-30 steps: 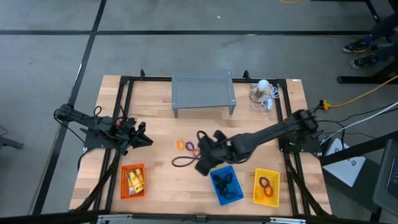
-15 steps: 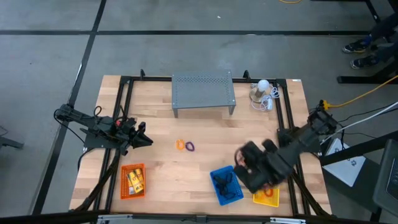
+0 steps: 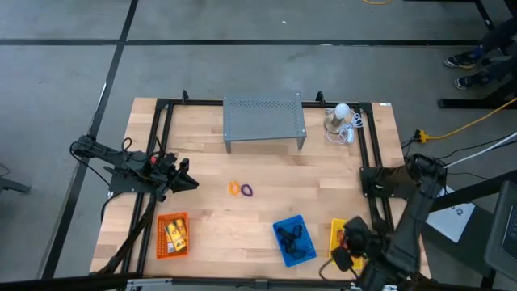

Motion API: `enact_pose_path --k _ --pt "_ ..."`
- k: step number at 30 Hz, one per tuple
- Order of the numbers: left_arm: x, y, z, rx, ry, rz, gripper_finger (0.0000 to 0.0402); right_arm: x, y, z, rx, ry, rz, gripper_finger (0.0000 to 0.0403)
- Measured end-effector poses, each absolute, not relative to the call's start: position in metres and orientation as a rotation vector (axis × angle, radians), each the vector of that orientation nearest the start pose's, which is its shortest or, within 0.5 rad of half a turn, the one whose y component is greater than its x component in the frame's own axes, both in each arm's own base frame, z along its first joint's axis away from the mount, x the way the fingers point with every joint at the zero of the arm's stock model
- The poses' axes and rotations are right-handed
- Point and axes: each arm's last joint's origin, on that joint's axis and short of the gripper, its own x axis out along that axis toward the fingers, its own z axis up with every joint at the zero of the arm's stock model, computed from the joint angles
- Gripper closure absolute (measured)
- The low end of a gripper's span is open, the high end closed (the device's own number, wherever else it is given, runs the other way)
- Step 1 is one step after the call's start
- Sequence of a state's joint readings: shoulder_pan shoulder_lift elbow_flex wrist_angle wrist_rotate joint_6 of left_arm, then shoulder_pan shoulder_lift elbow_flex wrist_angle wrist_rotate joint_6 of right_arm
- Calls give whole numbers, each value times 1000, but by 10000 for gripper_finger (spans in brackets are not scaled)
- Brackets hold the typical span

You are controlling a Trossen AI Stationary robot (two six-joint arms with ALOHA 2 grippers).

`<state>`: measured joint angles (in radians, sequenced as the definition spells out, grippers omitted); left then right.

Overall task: Pick & Place Office Desk Supplies
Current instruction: Put the orange spring keychain into the yellow bin

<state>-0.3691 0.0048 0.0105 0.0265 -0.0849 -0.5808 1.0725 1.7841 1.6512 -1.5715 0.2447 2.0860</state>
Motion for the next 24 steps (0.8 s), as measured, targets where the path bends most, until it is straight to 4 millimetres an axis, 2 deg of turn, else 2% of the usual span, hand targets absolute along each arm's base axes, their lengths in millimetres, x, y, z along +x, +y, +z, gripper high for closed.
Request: enact_pose_path --k 4,7,12,21,24 --pt "92 -33 169 -584 52 -285 347 139 280 278 672 1172 -914 394" --pt "92 -33 169 -584 52 -285 347 133 279 254 654 1252 -960 395" --pt "92 -33 169 -584 52 -285 347 131 277 220 666 1261 -954 395" --pt "92 -33 169 -584 52 -285 347 128 276 178 743 1273 -874 396" --pt "92 -33 169 -584 52 -286 347 127 273 172 735 1271 -882 389"
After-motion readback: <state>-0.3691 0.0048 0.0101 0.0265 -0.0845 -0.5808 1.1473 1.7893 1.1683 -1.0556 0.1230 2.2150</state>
